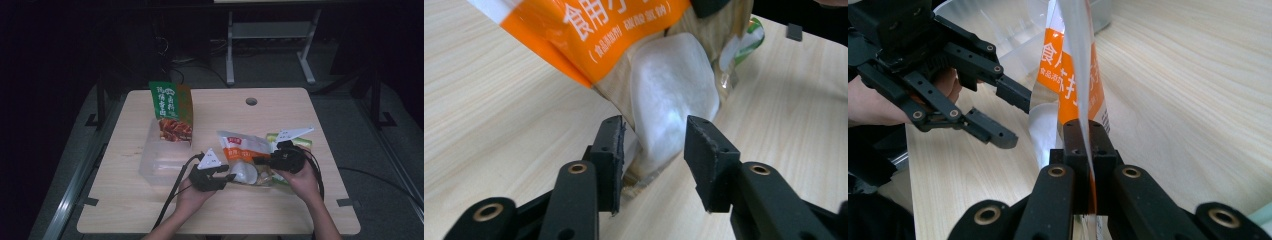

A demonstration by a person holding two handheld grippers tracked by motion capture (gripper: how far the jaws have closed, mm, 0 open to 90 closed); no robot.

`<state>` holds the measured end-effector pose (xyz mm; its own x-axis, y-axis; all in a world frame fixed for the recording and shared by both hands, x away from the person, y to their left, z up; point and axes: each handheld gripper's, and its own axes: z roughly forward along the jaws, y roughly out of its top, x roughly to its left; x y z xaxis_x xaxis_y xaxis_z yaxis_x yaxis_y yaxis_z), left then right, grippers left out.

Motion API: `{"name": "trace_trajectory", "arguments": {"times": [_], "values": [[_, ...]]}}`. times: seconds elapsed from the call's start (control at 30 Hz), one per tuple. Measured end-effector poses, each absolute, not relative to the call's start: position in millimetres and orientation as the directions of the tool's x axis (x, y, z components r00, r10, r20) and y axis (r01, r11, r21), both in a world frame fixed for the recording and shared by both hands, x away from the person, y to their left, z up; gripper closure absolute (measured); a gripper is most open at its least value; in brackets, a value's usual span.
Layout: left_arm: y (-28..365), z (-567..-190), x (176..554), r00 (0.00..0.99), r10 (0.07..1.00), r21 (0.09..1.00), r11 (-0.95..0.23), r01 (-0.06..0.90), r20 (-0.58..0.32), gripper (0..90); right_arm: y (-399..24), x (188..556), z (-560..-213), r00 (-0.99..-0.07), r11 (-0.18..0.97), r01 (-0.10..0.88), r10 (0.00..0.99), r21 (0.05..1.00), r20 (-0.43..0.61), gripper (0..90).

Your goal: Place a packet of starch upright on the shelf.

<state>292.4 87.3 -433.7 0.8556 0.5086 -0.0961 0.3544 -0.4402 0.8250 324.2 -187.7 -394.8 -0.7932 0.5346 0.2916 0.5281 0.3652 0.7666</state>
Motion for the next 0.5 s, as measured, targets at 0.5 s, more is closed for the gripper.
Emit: {"name": "trace_trajectory", "arguments": {"times": [0.5], "values": [[107, -431, 269, 0.876, 0.467, 0.823, -0.445, 0.354, -0.124, 44.8, -186, 322, -385, -0.797, 0.340, 0.507, 0.536, 0.792, 0.279, 90.0]]}}
